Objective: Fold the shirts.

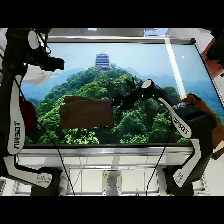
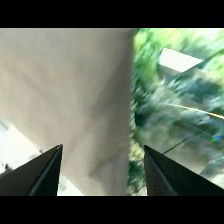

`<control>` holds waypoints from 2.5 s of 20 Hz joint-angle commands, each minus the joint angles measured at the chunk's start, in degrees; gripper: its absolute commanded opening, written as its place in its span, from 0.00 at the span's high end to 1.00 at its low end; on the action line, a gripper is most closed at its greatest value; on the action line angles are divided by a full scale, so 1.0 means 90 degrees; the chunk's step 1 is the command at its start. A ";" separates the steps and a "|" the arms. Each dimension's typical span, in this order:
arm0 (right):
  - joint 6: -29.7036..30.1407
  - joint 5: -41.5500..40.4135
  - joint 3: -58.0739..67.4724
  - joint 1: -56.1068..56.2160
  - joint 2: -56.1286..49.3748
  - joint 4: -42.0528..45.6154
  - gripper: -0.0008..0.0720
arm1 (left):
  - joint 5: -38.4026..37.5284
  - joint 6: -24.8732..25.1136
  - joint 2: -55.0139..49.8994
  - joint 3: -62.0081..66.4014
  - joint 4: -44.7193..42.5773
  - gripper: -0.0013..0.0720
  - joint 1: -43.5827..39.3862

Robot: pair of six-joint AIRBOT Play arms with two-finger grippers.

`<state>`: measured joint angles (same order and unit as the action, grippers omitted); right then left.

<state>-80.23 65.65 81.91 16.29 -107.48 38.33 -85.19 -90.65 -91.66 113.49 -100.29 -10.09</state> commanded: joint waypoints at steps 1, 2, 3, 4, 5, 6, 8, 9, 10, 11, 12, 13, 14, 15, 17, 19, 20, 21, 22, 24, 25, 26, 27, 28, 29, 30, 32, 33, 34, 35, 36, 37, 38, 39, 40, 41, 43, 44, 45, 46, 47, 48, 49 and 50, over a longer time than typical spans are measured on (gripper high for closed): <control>-0.0107 -0.0211 0.0029 0.0180 -0.0073 0.0051 0.20 | 0.0005 -0.0002 0.0000 0.0007 0.0002 0.97 0.0007; -0.0109 -0.0267 0.0032 0.0279 -0.0124 0.0032 0.20 | 0.0002 -0.0002 0.0000 0.0007 0.0002 0.97 0.0007; -0.0107 -0.0296 0.0032 0.0381 -0.0189 -0.0012 0.20 | 0.0000 0.0000 0.0000 0.0007 0.0005 0.97 0.0007; -0.0087 -0.0299 0.0032 0.0474 -0.0265 -0.0126 0.20 | 0.0000 -0.0002 0.0000 0.0007 0.0005 0.97 0.0007; -0.0022 -0.0284 0.0032 0.0556 -0.0321 -0.0289 0.20 | 0.0000 0.0000 0.0000 0.0007 0.0005 0.97 0.0007; 0.0100 -0.0294 0.0032 0.0648 -0.0359 -0.0444 0.20 | 0.0000 0.0000 0.0000 0.0007 0.0005 0.97 0.0007; 0.0104 -0.0425 0.0032 0.0806 -0.0367 -0.0539 0.23 | 0.0002 0.0005 0.0000 0.0007 0.0005 0.97 0.0007; 0.0104 -0.0478 0.0032 0.0877 -0.0372 -0.0580 0.31 | 0.0002 0.0005 0.0000 0.0007 0.0005 0.97 0.0007; 0.0104 -0.0505 0.0032 0.0935 -0.0379 -0.0646 0.37 | 0.0000 0.0005 0.0000 0.0007 0.0005 0.97 0.0007; 0.0107 -0.0515 0.0032 0.0959 -0.0391 -0.0712 0.57 | 0.0000 0.0005 0.0000 0.0007 0.0005 0.97 0.0007; 0.0109 -0.0568 0.0032 0.0976 -0.0391 -0.0736 0.94 | 0.0000 0.0005 0.0000 0.0007 0.0005 0.97 0.0007; 0.0163 -0.0610 0.0034 0.0947 -0.0386 -0.0809 0.96 | 0.0000 0.0007 0.0000 0.0007 0.0002 0.97 0.0007; 0.0372 -0.0614 0.0034 0.0850 -0.0357 -0.0988 0.96 | 0.0000 0.0010 0.0000 0.0007 0.0002 0.97 0.0007; 0.0573 -0.0590 0.0039 0.0709 -0.0284 -0.1124 0.96 | 0.0000 0.0022 0.0000 0.0007 0.0002 0.97 0.0007; 0.0610 -0.0398 0.0160 0.0250 0.0022 -0.0950 0.96 | 0.0005 0.0053 0.0000 0.0007 0.0002 0.97 0.0007; 0.0563 -0.0146 0.0250 -0.0423 0.0551 -0.0478 0.96 | 0.0002 0.0053 0.0000 0.0007 0.0002 0.97 0.0007; 0.0486 0.0024 0.0250 -0.0840 0.0896 -0.0170 0.96 | 0.0002 0.0053 0.0000 0.0007 0.0002 0.97 0.0007; 0.0352 0.0248 0.0250 -0.1263 0.1241 0.0209 0.96 | 0.0002 0.0053 0.0000 0.0007 0.0002 0.97 0.0007; 0.0175 0.0529 0.0250 -0.1746 0.1613 0.0663 0.96 | 0.0002 0.0053 0.0000 0.0007 0.0002 0.97 0.0007; -0.0160 0.1154 0.0248 -0.2715 0.2322 0.1537 0.96 | 0.0000 0.0053 0.0000 0.0007 0.0005 0.97 0.0007; -0.0253 0.1455 0.0248 -0.3247 0.2671 0.1916 0.96 | -0.0002 0.0051 0.0000 0.0007 0.0007 0.97 0.0007; -0.0316 0.1683 0.0248 -0.3759 0.2982 0.2205 0.96 | -0.0002 0.0051 0.0000 0.0007 0.0022 0.97 0.0007; -0.0328 0.1885 0.0250 -0.4289 0.3281 0.2380 0.96 | -0.0005 0.0051 0.0000 0.0007 0.0032 0.97 0.0007; -0.0328 0.2057 0.0248 -0.4874 0.3565 0.2436 0.96 | -0.0005 0.0051 0.0000 0.0007 0.0036 0.97 0.0007; -0.0338 0.2200 0.0248 -0.5462 0.3813 0.2431 0.96 | -0.0002 0.0051 0.0000 0.0007 0.0051 0.97 0.0007; -0.0413 0.2327 0.0248 -0.5979 0.4005 0.2448 0.96 | 0.0000 0.0051 0.0000 0.0007 0.0051 0.97 0.0007; -0.0469 0.2611 0.0250 -0.6885 0.4238 0.2455 0.96 | -0.0002 0.0051 0.0000 0.0007 0.0100 0.97 0.0007; -0.0464 0.2815 0.0248 -0.7232 0.4282 0.2470 0.96 | 0.0000 0.0051 0.0000 0.0007 0.0163 0.97 0.0007; -0.0432 0.2975 0.0250 -0.7497 0.4291 0.2506 0.96 | 0.0002 0.0049 0.0000 0.0007 0.0240 0.97 0.0007; -0.0435 0.3050 0.0250 -0.7682 0.4291 0.2555 0.96 | 0.0002 0.0049 0.0000 0.0007 0.0347 0.97 0.0007; -0.0435 0.3053 0.0250 -0.7820 0.4294 0.2586 0.96 | -0.0002 0.0051 0.0000 0.0007 0.0447 0.97 0.0007; -0.0413 0.3026 0.0250 -0.7953 0.4306 0.2582 0.96 | -0.0002 0.0049 0.0000 0.0007 0.0554 0.97 0.0007; -0.0410 0.2968 0.0253 -0.8085 0.4325 0.2582 0.96 | 0.0000 0.0049 0.0000 0.0007 0.0648 0.97 0.0007; -0.0403 0.2968 0.0284 -0.8216 0.4333 0.2591 0.96 | 0.0000 0.0049 0.0000 0.0007 0.0712 0.97 0.0005; -0.0396 0.2997 0.0347 -0.8366 0.4335 0.2667 0.96 | -0.0002 0.0049 0.0000 0.0007 0.0767 0.97 0.0007; -0.0398 0.3048 0.0376 -0.8495 0.4337 0.2805 0.96 | 0.0002 0.0046 0.0000 0.0007 0.0826 0.97 0.0007; -0.0398 0.3121 0.0381 -0.8621 0.4330 0.3490 0.96 | 0.0002 0.0039 0.0000 0.0007 0.0925 0.97 0.0005; -0.0403 0.3087 0.0379 -0.8595 0.4318 0.3932 0.96 | 0.0002 0.0029 0.0000 0.0007 0.1008 0.97 0.0005; -0.0401 0.3048 0.0345 -0.8553 0.4308 0.4107 0.96 | 0.0002 0.0029 0.0000 0.0007 0.1049 0.97 0.0002; -0.0401 0.2970 0.0248 -0.8512 0.4308 0.4138 0.96 | 0.0002 0.0029 0.0000 0.0007 0.1056 0.97 0.0000; -0.0393 0.2939 0.0097 -0.8449 0.4306 0.4228 0.96 | 0.0002 0.0027 0.0000 0.0007 0.1056 0.97 0.0000; -0.0391 0.2907 -0.0078 -0.8369 0.4303 0.4435 0.95 | 0.0000 0.0027 0.0000 0.0007 0.1056 0.97 0.0000; -0.0398 0.2902 -0.0231 -0.8293 0.4303 0.4716 0.89 | -0.0005 0.0027 0.0000 0.0007 0.1061 0.97 0.0000; -0.0398 0.2934 -0.0357 -0.8221 0.4303 0.5013 0.70 | -0.0002 0.0027 0.0000 0.0007 0.1081 0.97 0.0000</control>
<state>-83.83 92.16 81.54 -58.92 -68.71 76.25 -85.19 -90.32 -91.66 113.49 -91.24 -10.09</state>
